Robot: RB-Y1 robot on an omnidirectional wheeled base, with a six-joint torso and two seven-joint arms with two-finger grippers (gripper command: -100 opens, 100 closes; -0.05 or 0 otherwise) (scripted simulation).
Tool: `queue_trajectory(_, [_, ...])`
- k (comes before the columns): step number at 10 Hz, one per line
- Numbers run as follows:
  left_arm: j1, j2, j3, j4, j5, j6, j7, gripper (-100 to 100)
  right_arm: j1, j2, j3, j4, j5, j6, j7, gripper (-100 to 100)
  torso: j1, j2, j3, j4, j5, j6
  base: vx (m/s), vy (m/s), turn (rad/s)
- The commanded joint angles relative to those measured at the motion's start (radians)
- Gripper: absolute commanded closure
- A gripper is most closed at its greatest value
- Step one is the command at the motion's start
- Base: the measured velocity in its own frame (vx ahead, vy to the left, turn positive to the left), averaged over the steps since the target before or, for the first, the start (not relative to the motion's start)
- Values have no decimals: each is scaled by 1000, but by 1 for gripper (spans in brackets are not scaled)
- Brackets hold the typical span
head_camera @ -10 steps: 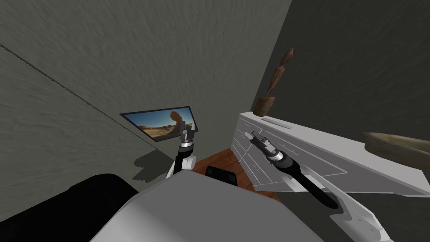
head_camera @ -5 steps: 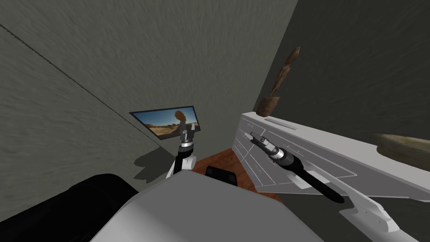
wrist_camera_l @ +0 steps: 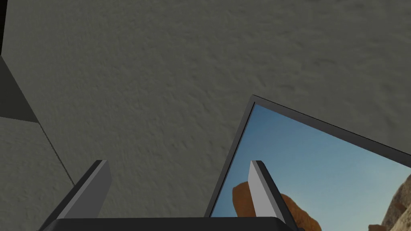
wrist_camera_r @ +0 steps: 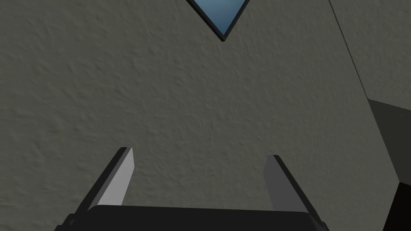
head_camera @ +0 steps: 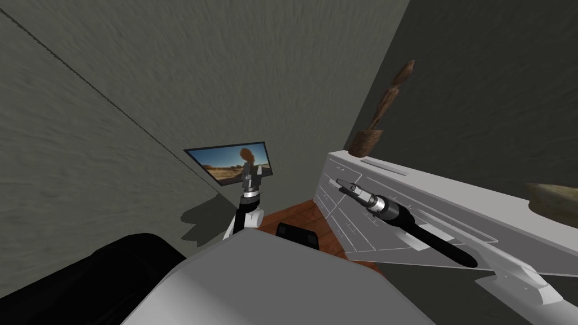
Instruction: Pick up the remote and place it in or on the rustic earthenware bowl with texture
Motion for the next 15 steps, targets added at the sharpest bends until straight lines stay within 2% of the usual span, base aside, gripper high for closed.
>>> queue_trajectory(1, [0, 0, 0, 0, 0, 0, 0, 0, -32, -50, 18, 35, 13, -21, -18, -100, 0, 0, 0, 0, 0, 0, -27, 42, 114])
queue_trajectory(3, [0, 0, 0, 0, 0, 0, 0, 0, -32, -93, 18, 35, 13, -21, -18, -100, 1, 0, 0, 0, 0, 0, -10, 30, 31])
queue_trajectory(4, [0, 0, 0, 0, 0, 0, 0, 0, -61, -131, 36, 70, 26, -42, -35, -100, 0, 0, 0, 0, 0, 0, -3, 41, 129])
queue_trajectory(6, [0, 0, 0, 0, 0, 0, 0, 0, -61, -175, 36, 70, 26, -42, -35, -100, 1, -1, 0, 0, 0, 0, -4, 27, 24])
queue_trajectory(7, [0, 0, 0, 0, 0, 0, 0, 0, -91, -213, 56, 106, 41, -65, -51, -100, 0, 0, 0, 0, 0, 0, -5, 31, 103])
queue_trajectory(9, [0, 0, 0, 0, 0, 0, 0, 0, -91, -255, 56, 106, 41, -65, -51, -100, 0, -1, 0, 0, 0, 0, 2, 23, 38])
queue_trajectory(10, [0, 0, 0, 0, 0, 0, 0, 0, -120, -294, 78, 145, 58, -88, -66, -100, -1, -1, 0, 0, 0, 0, 4, 28, 99])
queue_trajectory(12, [0, 0, 0, 0, 0, 0, 0, 0, -120, -335, 78, 145, 58, -88, -66, -100, 0, -1, -1, 0, 0, 0, 6, 23, 44])
queue_trajectory(13, [0, 0, 0, 0, 0, 0, 0, 0, -148, -373, 102, 184, 76, -112, -79, -100, 0, -1, -1, 0, 0, 0, 8, 27, 120])
queue_trajectory(15, [0, 0, 0, 0, 0, 0, 0, 0, -148, -413, 102, 184, 76, -112, -79, -100, 0, -1, -1, 0, 0, 0, 10, 17, 29])
